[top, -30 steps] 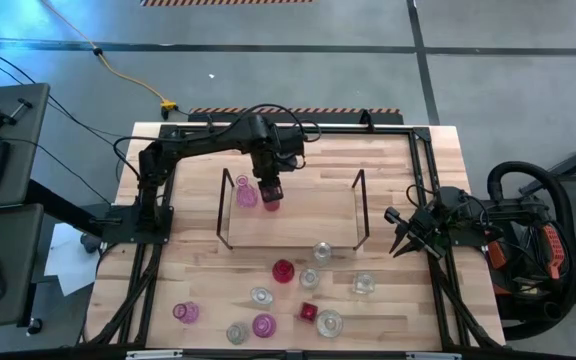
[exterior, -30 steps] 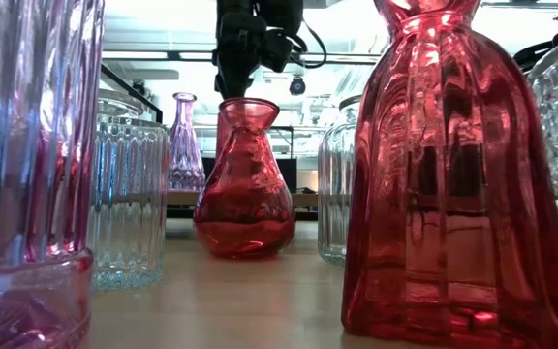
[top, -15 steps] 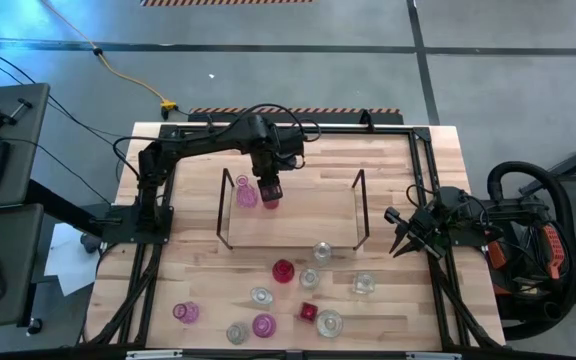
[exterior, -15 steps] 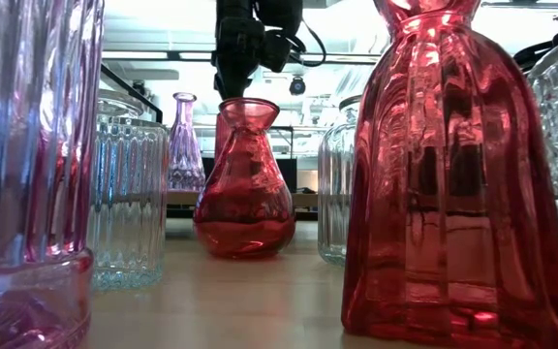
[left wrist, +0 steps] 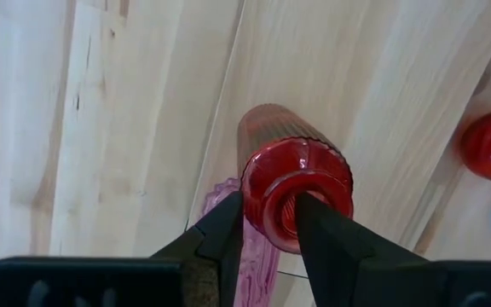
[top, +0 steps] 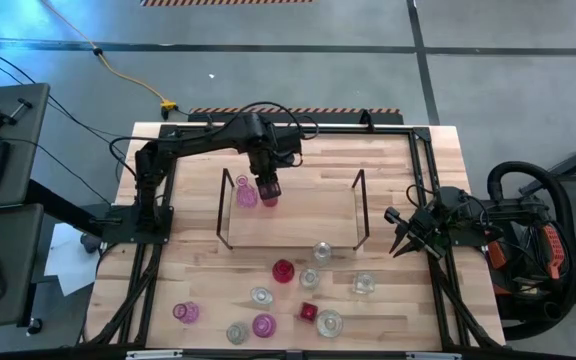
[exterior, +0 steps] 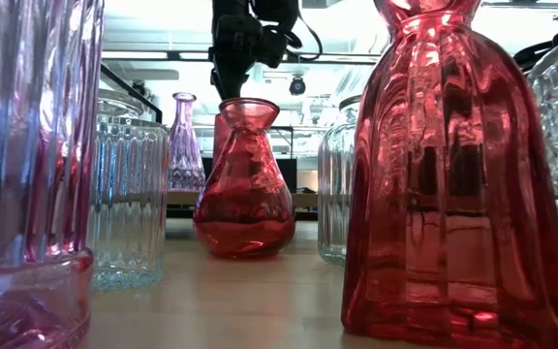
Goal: Sort vases onto shelf
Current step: Put the red vase on the shelf
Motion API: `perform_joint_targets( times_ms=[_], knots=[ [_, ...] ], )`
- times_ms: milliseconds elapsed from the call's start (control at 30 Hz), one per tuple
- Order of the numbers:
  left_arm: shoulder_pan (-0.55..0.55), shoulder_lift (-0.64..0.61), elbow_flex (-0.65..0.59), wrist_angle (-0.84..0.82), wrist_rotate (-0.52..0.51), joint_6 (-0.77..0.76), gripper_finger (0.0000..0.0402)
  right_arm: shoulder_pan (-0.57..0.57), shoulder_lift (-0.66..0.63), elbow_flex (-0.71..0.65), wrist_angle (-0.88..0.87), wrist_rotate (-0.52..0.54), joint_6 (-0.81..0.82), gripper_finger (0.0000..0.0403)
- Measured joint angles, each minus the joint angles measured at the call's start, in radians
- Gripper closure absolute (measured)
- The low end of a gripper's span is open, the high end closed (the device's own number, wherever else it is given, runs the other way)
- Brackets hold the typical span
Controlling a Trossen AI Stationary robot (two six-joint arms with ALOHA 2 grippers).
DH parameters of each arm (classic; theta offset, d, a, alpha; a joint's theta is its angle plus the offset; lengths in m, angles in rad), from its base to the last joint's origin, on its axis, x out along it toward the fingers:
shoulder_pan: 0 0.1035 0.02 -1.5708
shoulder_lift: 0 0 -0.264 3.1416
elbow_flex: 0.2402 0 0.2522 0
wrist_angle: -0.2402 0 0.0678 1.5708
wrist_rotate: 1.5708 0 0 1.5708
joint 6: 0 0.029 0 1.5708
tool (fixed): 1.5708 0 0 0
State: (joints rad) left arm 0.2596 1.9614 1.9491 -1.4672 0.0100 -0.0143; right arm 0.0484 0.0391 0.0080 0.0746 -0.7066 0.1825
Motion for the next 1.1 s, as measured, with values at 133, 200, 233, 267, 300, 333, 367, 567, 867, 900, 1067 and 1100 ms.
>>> perform_joint_targets(
  times_ms=[133, 200, 233, 267, 300, 333, 367, 567, 867, 900, 1067, 1100],
  knots=[
    [-0.007, 0.001, 0.0, 0.0, 0.004, 0.0, 0.0302, 0.0, 0.0, 0.0, 0.0, 0.0, 0.0, 0.0355],
    [-0.01, 0.001, 0.0, 0.002, 0.004, 0.0, 0.0302, 0.0, 0.0, 0.0, 0.0, 0.0, 0.0, 0.0355],
    [-0.011, 0.001, 0.0, 0.002, 0.005, 0.0, 0.0302, 0.0, 0.0, 0.0, 0.0, 0.0, 0.0, 0.0355],
    [-0.011, 0.001, 0.0, 0.002, 0.005, 0.0, 0.0302, 0.0, 0.0, 0.0, 0.0, 0.0, 0.0, 0.0355],
    [-0.011, 0.001, 0.0, 0.002, 0.005, 0.0, 0.0302, 0.0, 0.0, 0.0, 0.0, 0.0, 0.0, 0.0355],
    [-0.011, 0.001, 0.0, 0.001, 0.006, 0.0, 0.0302, 0.0, 0.0, 0.0, 0.0, 0.0, 0.0, 0.0355],
    [-0.012, 0.001, 0.0, 0.001, 0.006, 0.0, 0.0302, 0.0, 0.0, 0.0, 0.0, 0.0, 0.0, 0.0355],
    [-0.012, -0.001, 0.001, 0.002, -0.013, 0.009, 0.0302, 0.0, 0.0, 0.0, 0.0, 0.0, 0.0, 0.0355],
    [-0.012, -0.001, 0.002, 0.002, -0.045, 0.025, 0.0302, 0.0, 0.0, 0.0, 0.0, 0.0, 0.0, 0.0355],
    [-0.012, -0.001, 0.002, 0.003, -0.045, 0.025, 0.0302, 0.0, 0.0, 0.0, 0.0, 0.0, 0.0, 0.0355],
    [-0.012, -0.001, 0.002, 0.003, -0.047, 0.026, 0.0302, 0.0, 0.0, 0.0, 0.0, 0.0, 0.0, 0.0355],
    [-0.012, -0.001, 0.002, 0.002, -0.048, 0.026, 0.0302, 0.0, 0.0, 0.0, 0.0, 0.0, 0.0, 0.0355]
  ],
)
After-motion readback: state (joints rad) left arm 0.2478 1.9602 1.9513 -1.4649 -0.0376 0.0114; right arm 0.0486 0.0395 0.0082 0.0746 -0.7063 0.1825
